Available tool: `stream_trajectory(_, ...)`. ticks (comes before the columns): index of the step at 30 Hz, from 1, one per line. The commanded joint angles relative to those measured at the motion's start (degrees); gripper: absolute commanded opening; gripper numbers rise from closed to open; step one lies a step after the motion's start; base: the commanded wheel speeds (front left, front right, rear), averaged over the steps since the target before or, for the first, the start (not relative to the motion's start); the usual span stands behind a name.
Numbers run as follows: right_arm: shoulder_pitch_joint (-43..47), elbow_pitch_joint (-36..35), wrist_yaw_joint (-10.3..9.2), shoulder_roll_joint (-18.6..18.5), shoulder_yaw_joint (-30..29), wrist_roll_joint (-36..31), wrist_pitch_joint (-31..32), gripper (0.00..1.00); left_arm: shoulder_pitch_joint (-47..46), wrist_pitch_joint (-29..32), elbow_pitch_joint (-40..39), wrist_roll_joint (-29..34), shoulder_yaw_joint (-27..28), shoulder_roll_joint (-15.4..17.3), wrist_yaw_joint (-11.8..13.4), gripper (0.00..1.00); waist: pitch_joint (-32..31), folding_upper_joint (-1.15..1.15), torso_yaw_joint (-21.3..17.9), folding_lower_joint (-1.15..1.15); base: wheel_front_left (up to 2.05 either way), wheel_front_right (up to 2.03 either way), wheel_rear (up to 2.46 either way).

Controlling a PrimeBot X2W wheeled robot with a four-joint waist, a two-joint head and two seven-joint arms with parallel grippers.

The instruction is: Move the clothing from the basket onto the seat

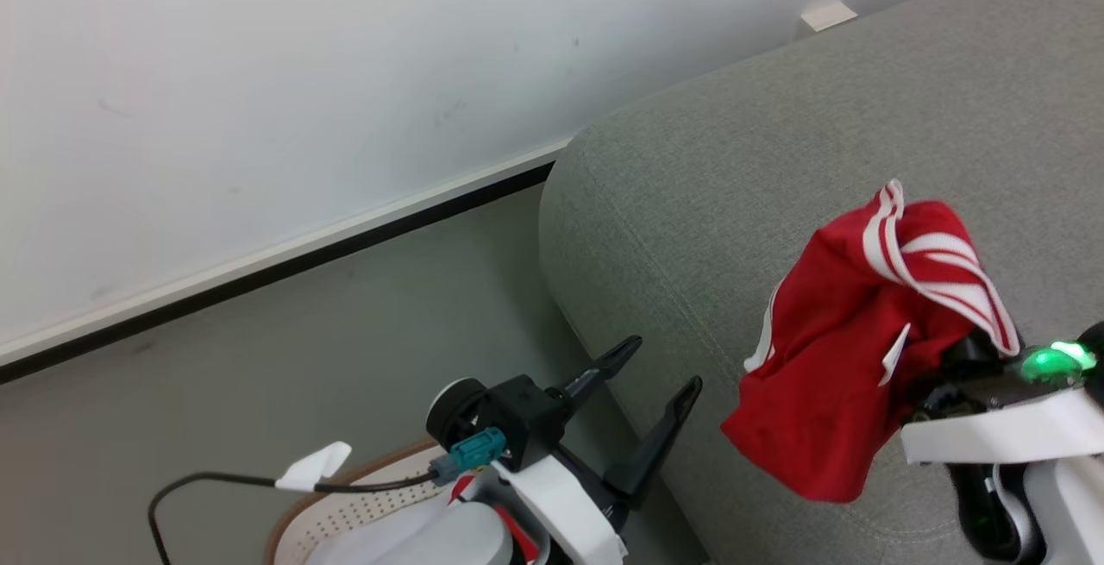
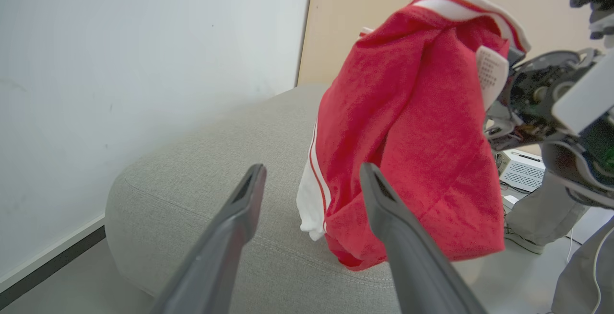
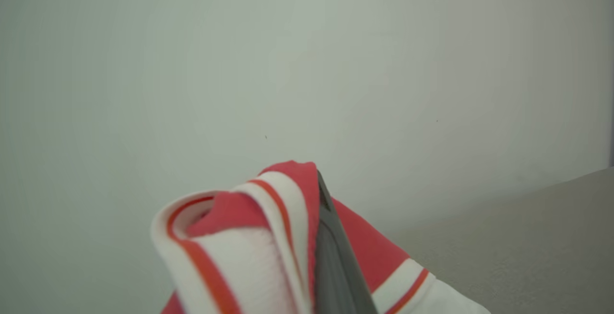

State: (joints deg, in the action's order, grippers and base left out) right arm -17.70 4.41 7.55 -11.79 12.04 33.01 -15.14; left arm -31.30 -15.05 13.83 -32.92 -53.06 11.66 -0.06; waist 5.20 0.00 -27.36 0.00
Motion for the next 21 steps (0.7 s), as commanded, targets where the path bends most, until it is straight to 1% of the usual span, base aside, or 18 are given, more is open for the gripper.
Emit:
stream_trajectory(1,-1.20,-0.29,-0.12,-0.62,-0.29,0.05,0.00,0.00,-0.09,-0.13,0.11,0.52,-0.02,0.15,-0.31,1.00,0.68,0.00,0.38,0.00,0.00,0.00,0.00)
stream_trajectory(4,-5.23,0.76,-0.12,-3.16,-0.19,0.05,0.00,0.00,-1.03,0.05,0.15,1.17,-0.39,0.14,-0.37,1.00,2.59,0.00,1.42,0.00,0.00,0.00,0.00)
stream_trajectory(7,-10.82,2.65,-0.12,-6.46,0.39,0.76,-0.01,0.00,-2.30,0.42,-0.09,1.78,-0.51,0.53,-0.54,1.00,5.25,0.00,2.93,0.00,0.00,0.00,0.00)
stream_trajectory(12,-21.91,7.60,-0.12,-14.46,0.43,1.87,-0.01,0.00,-5.15,1.36,-1.22,2.82,-0.61,0.61,-0.77,1.00,11.40,0.00,6.70,0.00,0.00,0.00,0.00)
stream_trajectory(17,-34.25,16.02,-0.12,-20.94,-0.20,3.80,0.01,0.00,-6.98,2.31,-1.92,3.30,-0.78,1.45,-1.07,1.00,16.96,0.00,9.52,0.00,0.00,0.00,0.00)
stream_trajectory(21,-42.27,24.17,-0.12,-24.46,-1.36,3.93,0.01,0.00,-8.69,3.00,-2.36,4.02,-1.03,1.70,-1.32,1.00,20.67,0.00,12.35,0.00,0.00,0.00,0.00)
